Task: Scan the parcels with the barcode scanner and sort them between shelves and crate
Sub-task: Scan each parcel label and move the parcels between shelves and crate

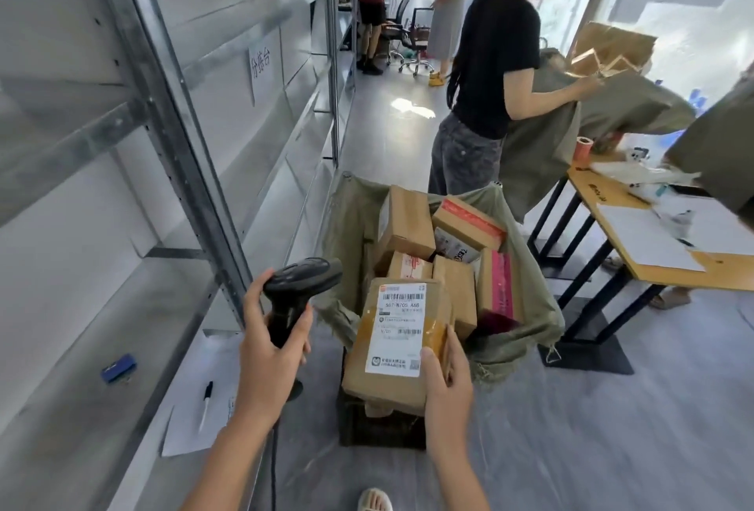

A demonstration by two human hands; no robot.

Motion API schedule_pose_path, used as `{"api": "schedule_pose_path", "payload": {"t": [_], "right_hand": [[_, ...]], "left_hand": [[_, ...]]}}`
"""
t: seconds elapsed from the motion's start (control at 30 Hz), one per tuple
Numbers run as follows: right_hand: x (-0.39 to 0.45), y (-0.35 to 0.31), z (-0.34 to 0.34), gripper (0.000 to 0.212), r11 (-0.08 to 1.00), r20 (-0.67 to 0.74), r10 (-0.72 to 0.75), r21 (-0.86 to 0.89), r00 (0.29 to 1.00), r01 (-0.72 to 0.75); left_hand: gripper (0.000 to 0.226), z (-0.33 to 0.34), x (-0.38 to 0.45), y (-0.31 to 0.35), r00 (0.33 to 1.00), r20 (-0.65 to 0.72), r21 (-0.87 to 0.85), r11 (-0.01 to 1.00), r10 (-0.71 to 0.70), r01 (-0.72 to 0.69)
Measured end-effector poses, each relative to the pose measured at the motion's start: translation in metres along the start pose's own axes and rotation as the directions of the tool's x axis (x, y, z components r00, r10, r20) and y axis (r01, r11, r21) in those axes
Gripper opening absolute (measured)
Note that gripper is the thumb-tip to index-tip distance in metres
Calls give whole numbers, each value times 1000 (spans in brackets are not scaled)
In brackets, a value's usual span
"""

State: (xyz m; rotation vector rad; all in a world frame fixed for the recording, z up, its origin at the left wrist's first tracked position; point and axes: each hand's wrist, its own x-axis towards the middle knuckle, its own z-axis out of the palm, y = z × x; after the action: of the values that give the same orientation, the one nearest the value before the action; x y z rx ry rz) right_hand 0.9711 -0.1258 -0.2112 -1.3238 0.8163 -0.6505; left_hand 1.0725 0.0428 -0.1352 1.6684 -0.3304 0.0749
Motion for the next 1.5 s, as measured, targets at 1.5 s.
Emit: {"api": "schedule_pose_path", "payload": {"t": [1.5], "right_hand": [[196,30,207,64,475,357,6,-823,934,311]], "left_hand": [[65,47,245,-110,931,299,48,978,-208,204]]}}
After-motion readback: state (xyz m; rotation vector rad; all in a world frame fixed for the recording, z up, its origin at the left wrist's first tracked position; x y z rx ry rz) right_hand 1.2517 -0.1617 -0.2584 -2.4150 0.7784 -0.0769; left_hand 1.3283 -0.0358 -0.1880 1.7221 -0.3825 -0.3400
